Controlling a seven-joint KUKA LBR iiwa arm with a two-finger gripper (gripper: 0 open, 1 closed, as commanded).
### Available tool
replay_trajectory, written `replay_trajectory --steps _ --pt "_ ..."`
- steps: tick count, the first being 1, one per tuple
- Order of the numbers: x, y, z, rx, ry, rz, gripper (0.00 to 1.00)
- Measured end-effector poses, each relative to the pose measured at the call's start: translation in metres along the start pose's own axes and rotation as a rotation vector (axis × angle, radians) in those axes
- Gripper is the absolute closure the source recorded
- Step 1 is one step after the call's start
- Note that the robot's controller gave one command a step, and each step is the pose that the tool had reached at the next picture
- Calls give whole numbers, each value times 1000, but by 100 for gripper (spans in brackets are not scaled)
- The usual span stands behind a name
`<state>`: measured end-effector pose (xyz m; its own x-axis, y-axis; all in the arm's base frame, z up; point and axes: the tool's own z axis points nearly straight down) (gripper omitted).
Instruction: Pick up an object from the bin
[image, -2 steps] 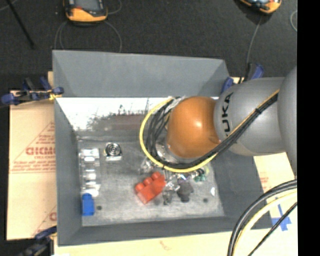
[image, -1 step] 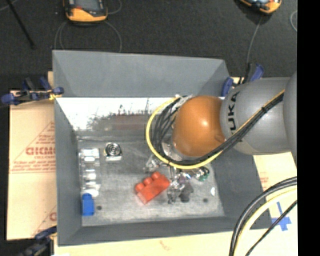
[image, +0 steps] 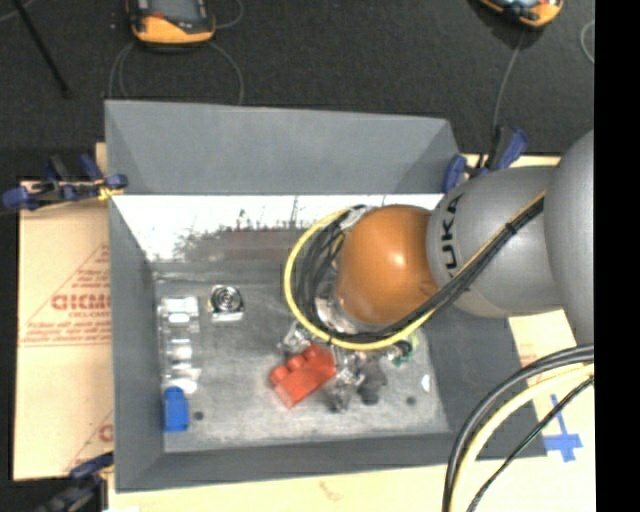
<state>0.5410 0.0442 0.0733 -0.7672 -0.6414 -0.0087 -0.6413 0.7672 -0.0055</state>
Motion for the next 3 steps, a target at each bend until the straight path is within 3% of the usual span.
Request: replay_trajectory --steps 1,2,3 --pt "-1 -1 -2 -3 4 6 0" --pt "-4 -3 -5 1 -7 9 100" --pt "-5 -4 -16 -3 5 16 100"
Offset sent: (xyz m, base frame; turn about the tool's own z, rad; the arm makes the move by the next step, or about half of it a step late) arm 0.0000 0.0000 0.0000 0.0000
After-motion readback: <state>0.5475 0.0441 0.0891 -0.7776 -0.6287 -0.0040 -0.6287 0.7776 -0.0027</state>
